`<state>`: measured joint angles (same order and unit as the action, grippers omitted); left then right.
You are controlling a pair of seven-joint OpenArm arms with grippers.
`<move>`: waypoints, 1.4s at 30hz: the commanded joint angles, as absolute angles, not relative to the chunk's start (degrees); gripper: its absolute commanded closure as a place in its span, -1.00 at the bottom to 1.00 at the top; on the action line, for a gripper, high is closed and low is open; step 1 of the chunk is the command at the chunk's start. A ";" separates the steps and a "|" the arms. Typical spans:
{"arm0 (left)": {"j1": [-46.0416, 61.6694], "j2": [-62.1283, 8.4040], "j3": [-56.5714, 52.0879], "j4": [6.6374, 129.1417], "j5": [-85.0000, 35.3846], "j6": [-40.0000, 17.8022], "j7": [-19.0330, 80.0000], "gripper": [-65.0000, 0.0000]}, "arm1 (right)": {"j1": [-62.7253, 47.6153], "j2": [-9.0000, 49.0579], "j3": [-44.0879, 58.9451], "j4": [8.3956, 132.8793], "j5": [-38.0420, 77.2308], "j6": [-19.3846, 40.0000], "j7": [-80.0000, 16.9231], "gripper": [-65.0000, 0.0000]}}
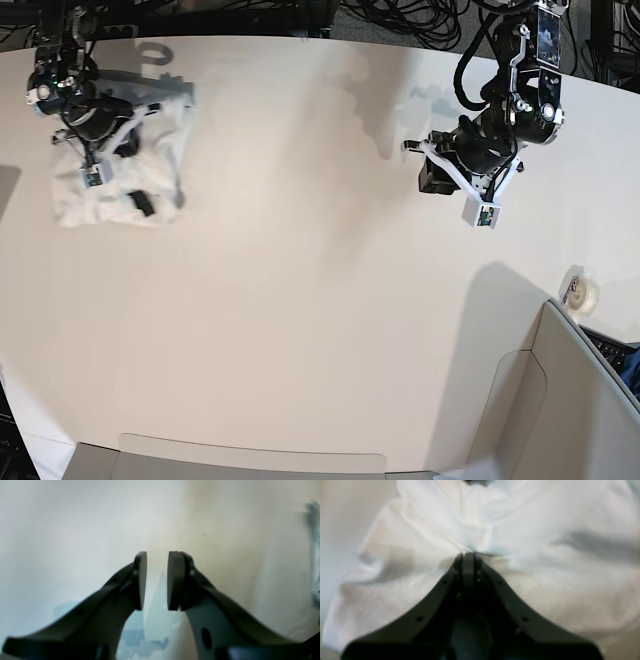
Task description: Layout the t-shirt on the table in an organized manner, then fold the t-shirt properly
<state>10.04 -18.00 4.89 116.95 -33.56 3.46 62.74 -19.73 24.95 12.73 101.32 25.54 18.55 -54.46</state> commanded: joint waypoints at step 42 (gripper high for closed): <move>9.71 -16.22 7.96 118.64 -33.89 3.38 61.49 0.55 | -3.56 38.64 31.87 107.82 17.54 34.68 -72.66 1.00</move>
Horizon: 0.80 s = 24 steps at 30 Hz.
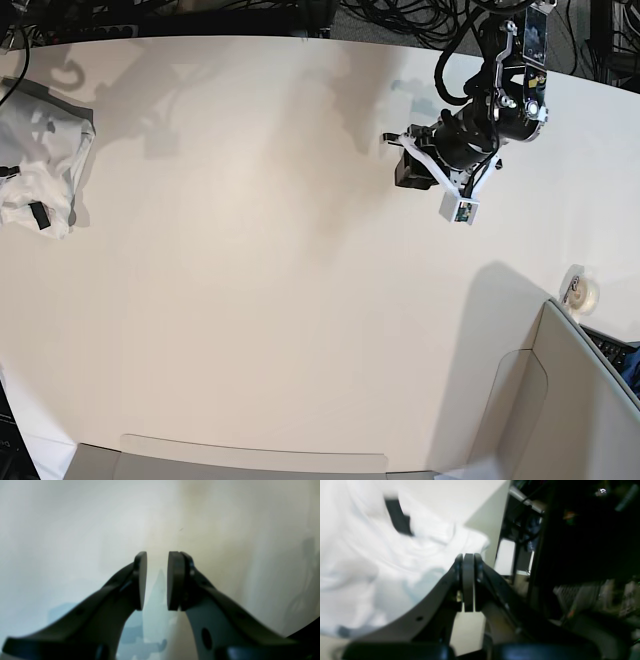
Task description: Layout the t-shirt on the table in an organized manner, then fold the t-shirt properly
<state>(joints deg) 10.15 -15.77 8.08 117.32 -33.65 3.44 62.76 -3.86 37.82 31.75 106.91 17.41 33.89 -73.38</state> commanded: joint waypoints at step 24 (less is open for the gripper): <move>22.20 -30.29 -3.91 119.87 -77.93 3.47 62.02 1.00 | -24.04 24.40 28.97 118.02 49.80 34.51 -77.41 1.00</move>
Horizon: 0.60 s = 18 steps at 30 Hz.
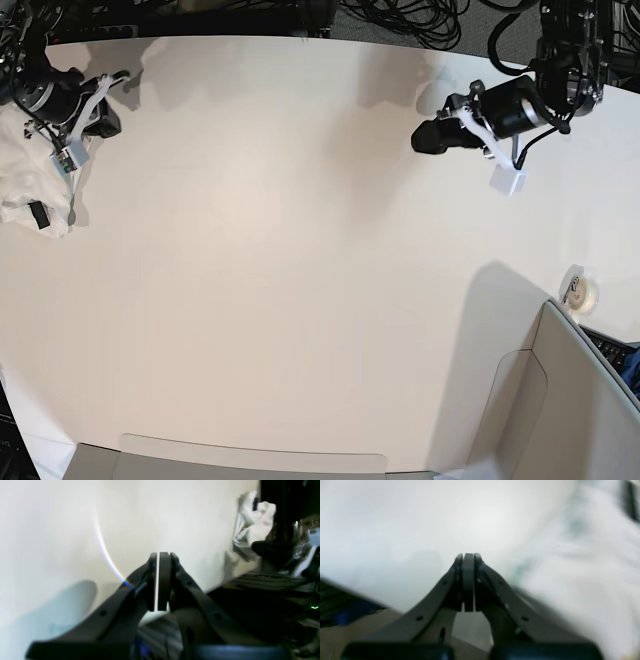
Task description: Layout the t-shirt on the table in an organized manner, then fold the t-shirt properly
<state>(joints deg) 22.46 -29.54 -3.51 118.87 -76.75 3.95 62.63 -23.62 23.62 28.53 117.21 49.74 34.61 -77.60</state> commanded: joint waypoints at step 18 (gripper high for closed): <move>51.47 -17.10 -46.02 119.87 -85.00 3.38 69.41 1.00 | -39.96 30.73 3.74 118.02 57.10 23.34 -77.49 1.00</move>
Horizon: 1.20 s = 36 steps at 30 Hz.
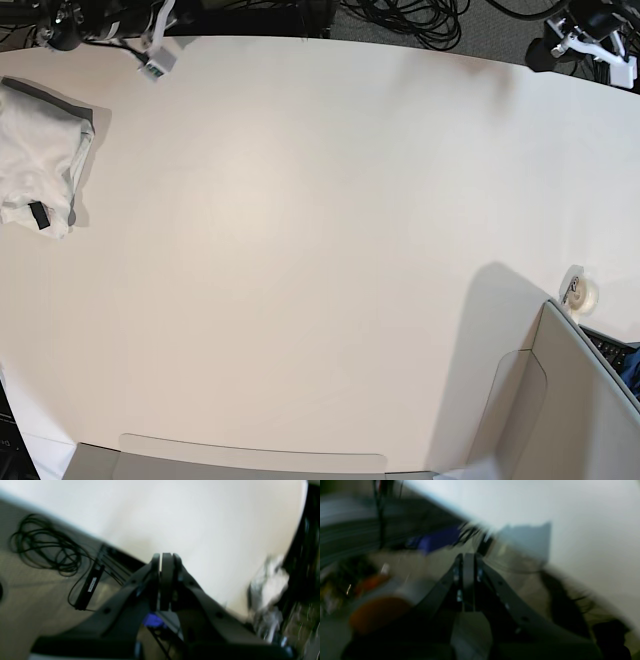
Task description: Layout the t-shirt on the table in an organized manner, then fold the t-shirt properly
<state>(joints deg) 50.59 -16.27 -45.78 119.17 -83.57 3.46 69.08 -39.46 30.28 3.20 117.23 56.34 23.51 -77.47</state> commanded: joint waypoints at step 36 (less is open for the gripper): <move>27.56 -4.88 -12.62 36.44 -54.64 3.65 29.14 1.00 | -11.47 14.73 -58.42 24.48 7.08 21.93 -18.68 1.00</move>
<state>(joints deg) 26.37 -4.45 -12.93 36.64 -55.07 3.66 28.86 -10.76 15.33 -58.41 24.49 6.61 21.41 -18.87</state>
